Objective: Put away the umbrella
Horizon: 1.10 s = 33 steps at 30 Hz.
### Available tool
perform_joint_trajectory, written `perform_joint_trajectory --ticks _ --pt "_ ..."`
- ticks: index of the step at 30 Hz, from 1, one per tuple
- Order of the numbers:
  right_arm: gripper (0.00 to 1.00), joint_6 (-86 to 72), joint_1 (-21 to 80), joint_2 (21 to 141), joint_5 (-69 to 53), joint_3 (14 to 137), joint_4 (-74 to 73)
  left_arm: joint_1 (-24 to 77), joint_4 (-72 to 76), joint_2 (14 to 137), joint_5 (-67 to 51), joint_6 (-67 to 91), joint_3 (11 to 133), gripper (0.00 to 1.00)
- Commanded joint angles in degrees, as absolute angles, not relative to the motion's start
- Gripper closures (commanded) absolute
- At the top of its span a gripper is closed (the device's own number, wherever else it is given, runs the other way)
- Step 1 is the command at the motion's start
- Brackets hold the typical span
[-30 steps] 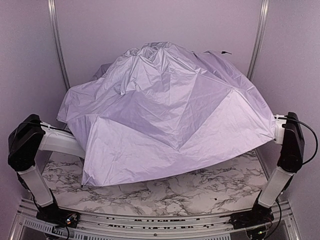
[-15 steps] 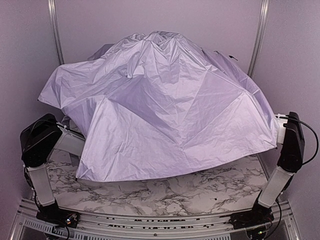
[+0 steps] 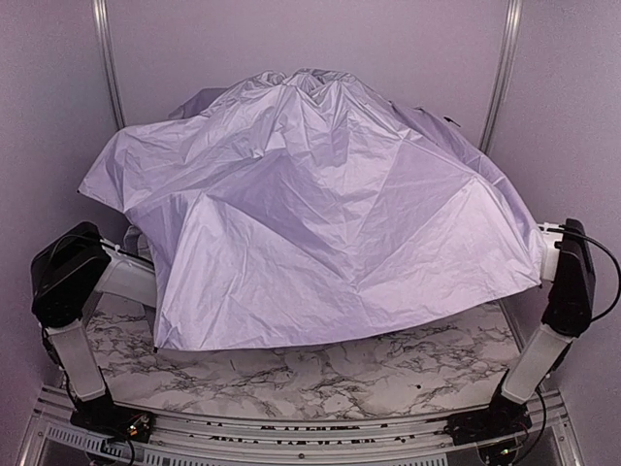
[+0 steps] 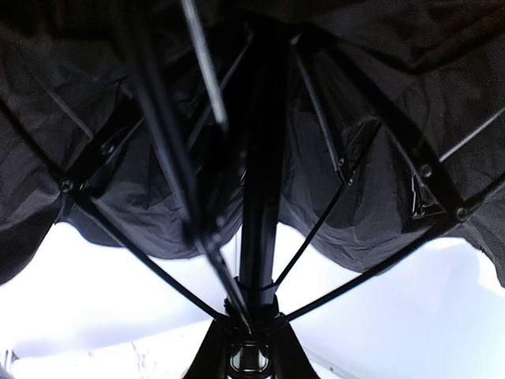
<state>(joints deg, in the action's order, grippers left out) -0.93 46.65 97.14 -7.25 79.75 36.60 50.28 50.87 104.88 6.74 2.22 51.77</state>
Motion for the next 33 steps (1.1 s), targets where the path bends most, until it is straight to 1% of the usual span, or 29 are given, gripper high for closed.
perform_joint_trajectory --ticks 1,6,10,14,20,22,25,33 --pt "1.0 3.95 46.28 96.83 -4.09 73.88 25.19 49.22 52.93 96.62 13.04 0.96 53.68 1.0" --pt "1.0 2.38 46.4 100.75 -4.26 66.83 20.9 49.22 51.77 92.76 12.97 -0.38 56.35 1.0" --pt "1.0 1.84 47.32 101.72 -4.31 63.3 21.57 49.24 52.09 91.71 12.9 -1.05 58.18 1.0" --pt "1.0 2.31 47.72 103.77 -4.31 63.12 20.38 49.31 53.79 92.79 12.01 -0.17 59.63 1.0" --pt "1.0 1.17 47.72 105.47 -7.94 60.91 19.26 49.22 61.74 91.85 10.88 2.89 57.94 1.0" --pt "1.0 0.85 49.65 105.88 -8.34 60.42 19.25 49.22 64.34 91.99 11.1 3.04 57.67 1.0" --pt "1.0 1.33 49.91 106.32 -8.53 60.42 17.76 48.94 66.33 91.96 12.52 2.86 57.78 1.0" --pt "1.0 3.05 49.66 107.32 -7.29 59.22 12.44 48.47 70.74 87.46 11.71 -0.37 55.28 1.0"
